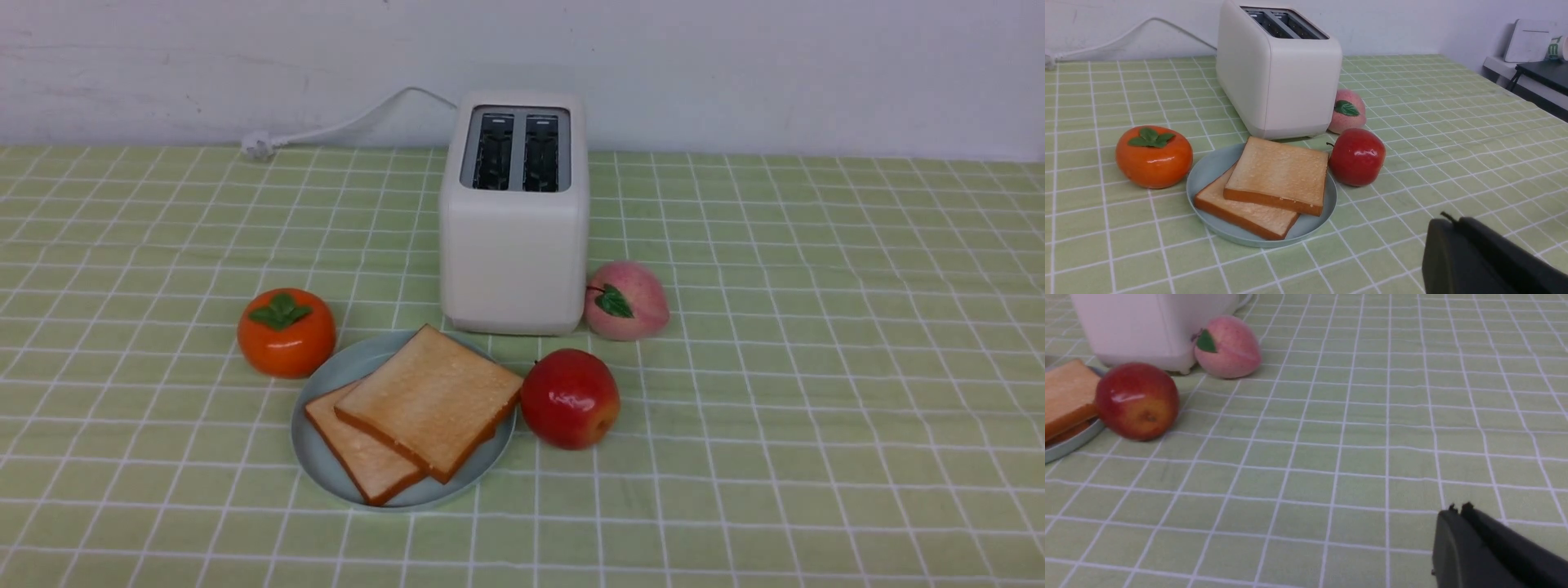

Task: Take toasted bread from bread machine on green coffee tablecloth place on plate.

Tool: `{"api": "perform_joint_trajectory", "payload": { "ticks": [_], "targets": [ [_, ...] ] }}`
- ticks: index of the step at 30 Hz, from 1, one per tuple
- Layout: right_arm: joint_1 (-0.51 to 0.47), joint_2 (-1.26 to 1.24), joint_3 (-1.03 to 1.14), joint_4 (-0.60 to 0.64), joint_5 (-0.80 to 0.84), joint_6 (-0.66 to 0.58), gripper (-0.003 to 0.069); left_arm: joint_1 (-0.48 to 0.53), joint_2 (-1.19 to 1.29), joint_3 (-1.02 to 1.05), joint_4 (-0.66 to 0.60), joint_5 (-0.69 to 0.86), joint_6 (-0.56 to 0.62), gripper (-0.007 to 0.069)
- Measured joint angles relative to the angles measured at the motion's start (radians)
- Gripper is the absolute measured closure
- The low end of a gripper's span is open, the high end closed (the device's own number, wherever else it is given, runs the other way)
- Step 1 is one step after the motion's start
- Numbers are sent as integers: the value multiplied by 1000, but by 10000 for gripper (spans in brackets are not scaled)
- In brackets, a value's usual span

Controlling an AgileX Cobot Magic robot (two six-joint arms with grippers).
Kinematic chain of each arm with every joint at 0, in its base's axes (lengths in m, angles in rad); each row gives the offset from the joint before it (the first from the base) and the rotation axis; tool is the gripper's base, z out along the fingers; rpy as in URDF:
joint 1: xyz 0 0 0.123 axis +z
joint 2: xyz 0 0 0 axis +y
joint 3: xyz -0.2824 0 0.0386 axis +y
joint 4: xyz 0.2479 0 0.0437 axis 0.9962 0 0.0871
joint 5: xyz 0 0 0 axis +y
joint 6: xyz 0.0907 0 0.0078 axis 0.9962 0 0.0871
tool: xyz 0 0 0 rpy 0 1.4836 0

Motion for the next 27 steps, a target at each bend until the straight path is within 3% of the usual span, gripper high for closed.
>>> {"api": "perform_joint_trajectory", "payload": {
  "ticks": [4, 27],
  "targets": [
    [-5, -41, 107, 10, -39, 6, 679, 0, 0, 0, 0, 1, 0, 637],
    [-5, -41, 107, -8, -28, 35, 671, 0, 0, 0, -1, 7, 0, 624]
  ]
}}
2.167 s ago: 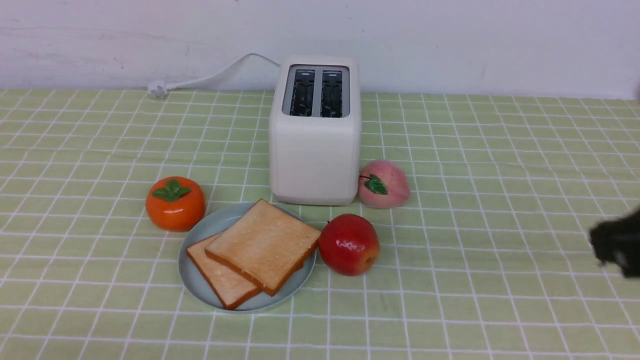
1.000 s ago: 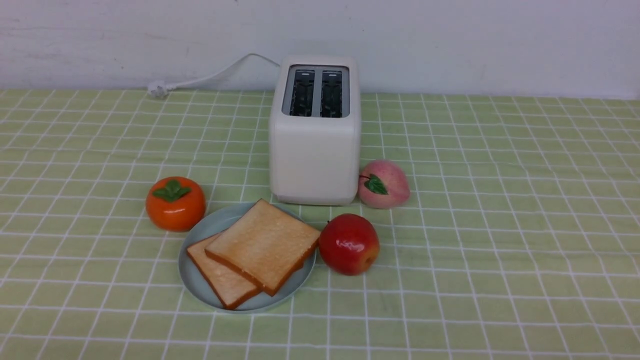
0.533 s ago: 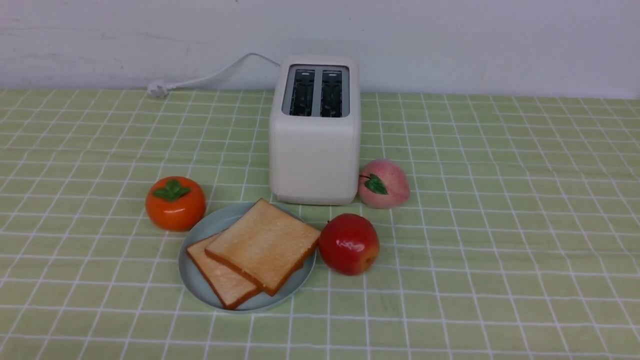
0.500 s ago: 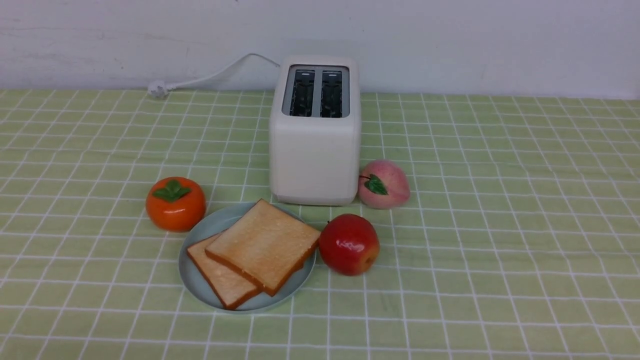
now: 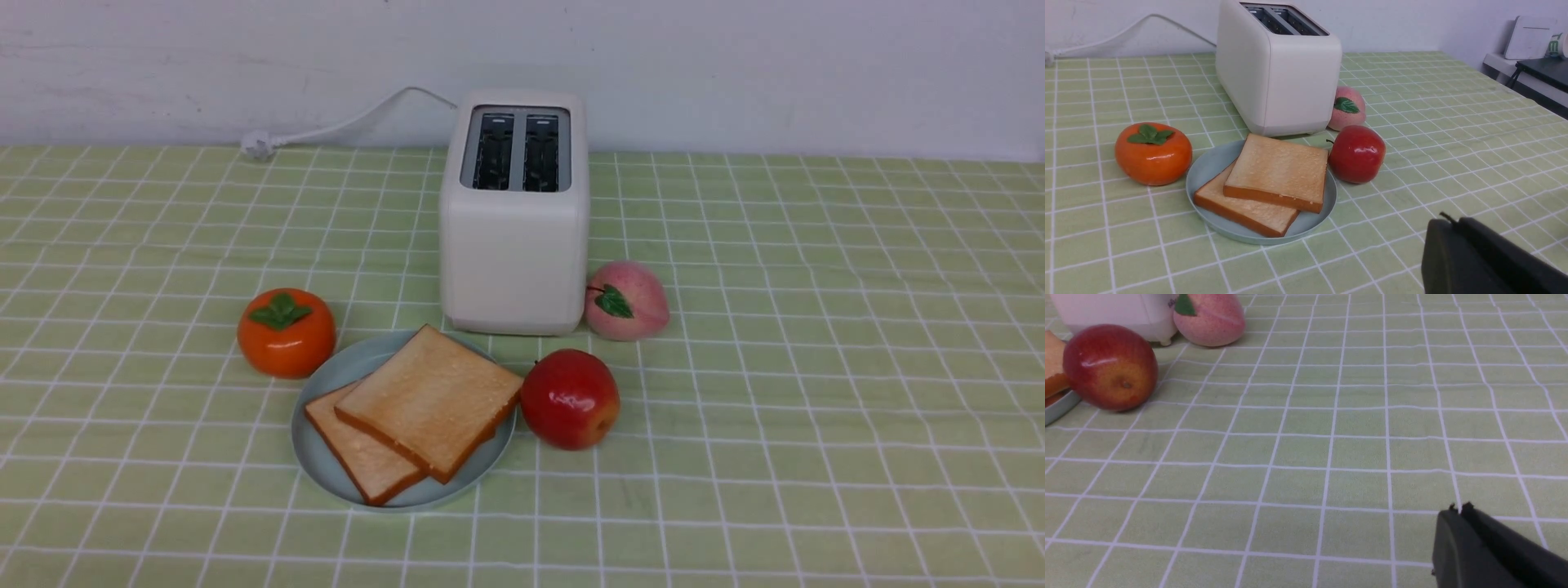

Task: Take toasted bread from bread machine on green coffee tablecloth place on plate.

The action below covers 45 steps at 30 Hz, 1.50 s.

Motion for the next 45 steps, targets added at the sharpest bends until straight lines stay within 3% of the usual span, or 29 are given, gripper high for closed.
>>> {"api": "perform_joint_trajectory", "payload": {
  "ticks": [18, 23, 29, 36, 45],
  "targets": [
    [0, 0, 0, 1, 0, 0, 656, 0, 0, 10, 18, -29, 5, 608],
    [0, 0, 0, 1, 0, 0, 650, 111, 0, 140, 191, -286, -78, 638],
    [0, 0, 0, 2, 0, 0, 644, 279, 0, 342, 286, -444, -207, 638],
    [0, 0, 0, 1, 1, 0, 636, 304, 0, 389, 297, -247, -343, 638],
    [0, 0, 0, 1, 1, 0, 627, 304, 0, 389, 284, -240, -389, 638]
  ]
}}
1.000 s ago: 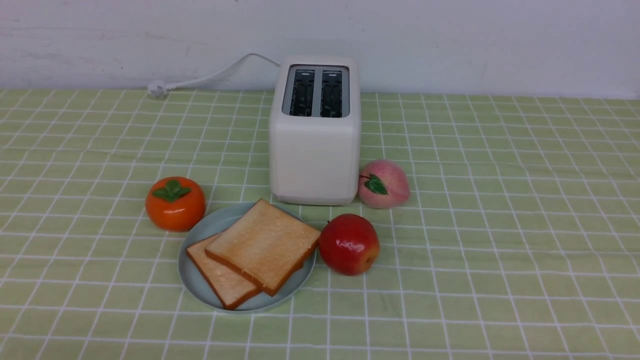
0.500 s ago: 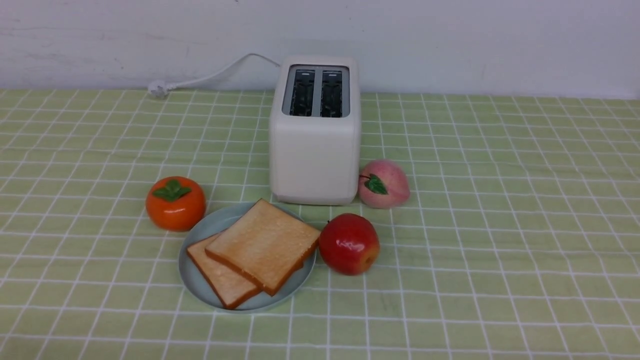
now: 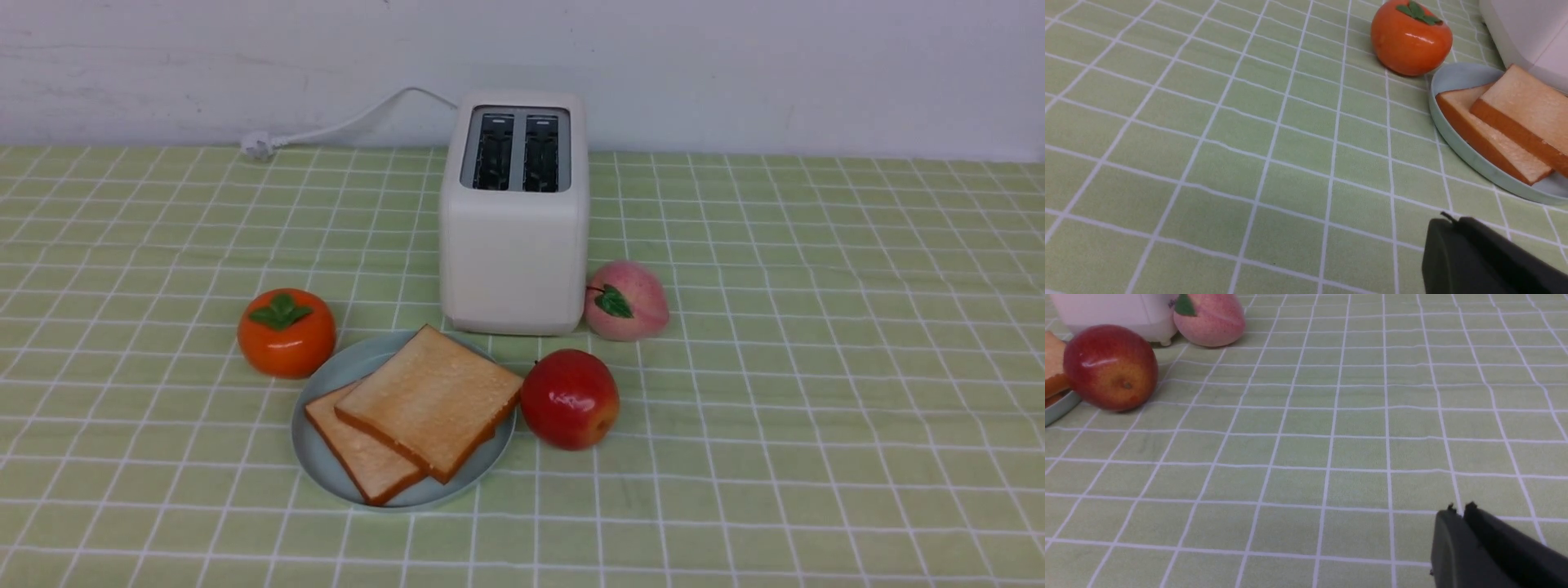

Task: Take toasted bread from bread machine on green coffee tablecloth place on plate.

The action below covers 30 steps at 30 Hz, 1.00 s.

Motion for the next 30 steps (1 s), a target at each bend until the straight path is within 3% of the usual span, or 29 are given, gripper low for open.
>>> {"api": "perform_joint_trajectory", "payload": {
  "ticks": [30],
  "targets": [
    [0, 0, 0, 0, 0, 0, 586, 0, 0, 0, -3, 0, -1, 636]
  ]
}}
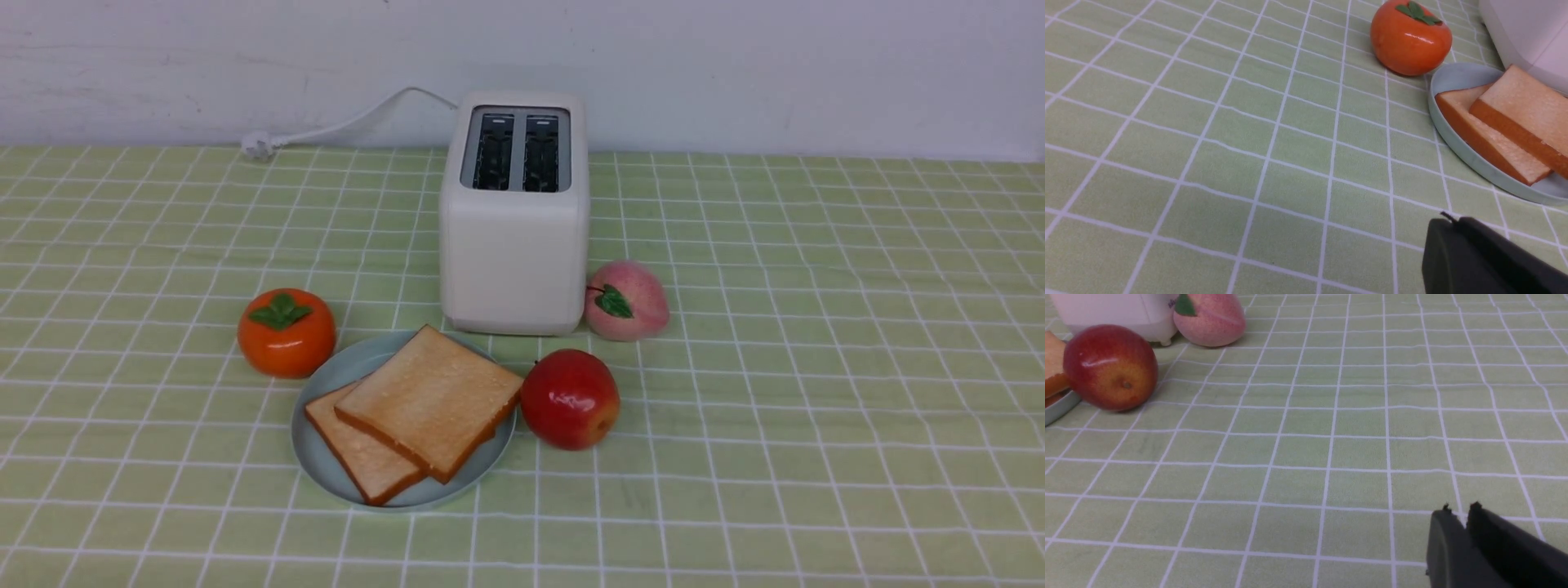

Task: Take toasted bread from bread machine on green coffee tablecloth place on plate.

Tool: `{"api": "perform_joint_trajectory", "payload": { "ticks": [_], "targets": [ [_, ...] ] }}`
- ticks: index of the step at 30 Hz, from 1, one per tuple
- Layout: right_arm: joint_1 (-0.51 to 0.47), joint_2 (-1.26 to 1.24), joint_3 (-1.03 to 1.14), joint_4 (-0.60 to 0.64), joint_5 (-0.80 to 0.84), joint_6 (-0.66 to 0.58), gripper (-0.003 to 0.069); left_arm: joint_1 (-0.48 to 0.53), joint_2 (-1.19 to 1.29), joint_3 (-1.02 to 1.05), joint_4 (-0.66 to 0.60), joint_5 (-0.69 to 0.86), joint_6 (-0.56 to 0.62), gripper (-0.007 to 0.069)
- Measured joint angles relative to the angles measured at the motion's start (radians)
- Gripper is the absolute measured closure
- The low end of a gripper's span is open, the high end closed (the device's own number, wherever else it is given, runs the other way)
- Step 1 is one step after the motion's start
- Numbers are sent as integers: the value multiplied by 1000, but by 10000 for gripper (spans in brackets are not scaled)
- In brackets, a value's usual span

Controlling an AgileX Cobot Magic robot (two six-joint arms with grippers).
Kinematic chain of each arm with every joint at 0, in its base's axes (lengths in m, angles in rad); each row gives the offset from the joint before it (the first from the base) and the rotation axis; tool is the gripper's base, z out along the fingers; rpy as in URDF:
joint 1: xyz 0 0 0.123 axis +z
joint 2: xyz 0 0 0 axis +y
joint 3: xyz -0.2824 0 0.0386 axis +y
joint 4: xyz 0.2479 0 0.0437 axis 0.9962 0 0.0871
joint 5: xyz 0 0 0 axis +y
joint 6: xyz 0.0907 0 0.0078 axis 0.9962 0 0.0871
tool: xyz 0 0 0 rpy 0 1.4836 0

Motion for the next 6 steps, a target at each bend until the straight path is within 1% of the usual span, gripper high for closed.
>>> {"api": "perform_joint_trajectory", "payload": {
  "ticks": [6],
  "targets": [
    [0, 0, 0, 0, 0, 0, 585, 0, 0, 0, 0, 0, -1, 634]
  ]
}}
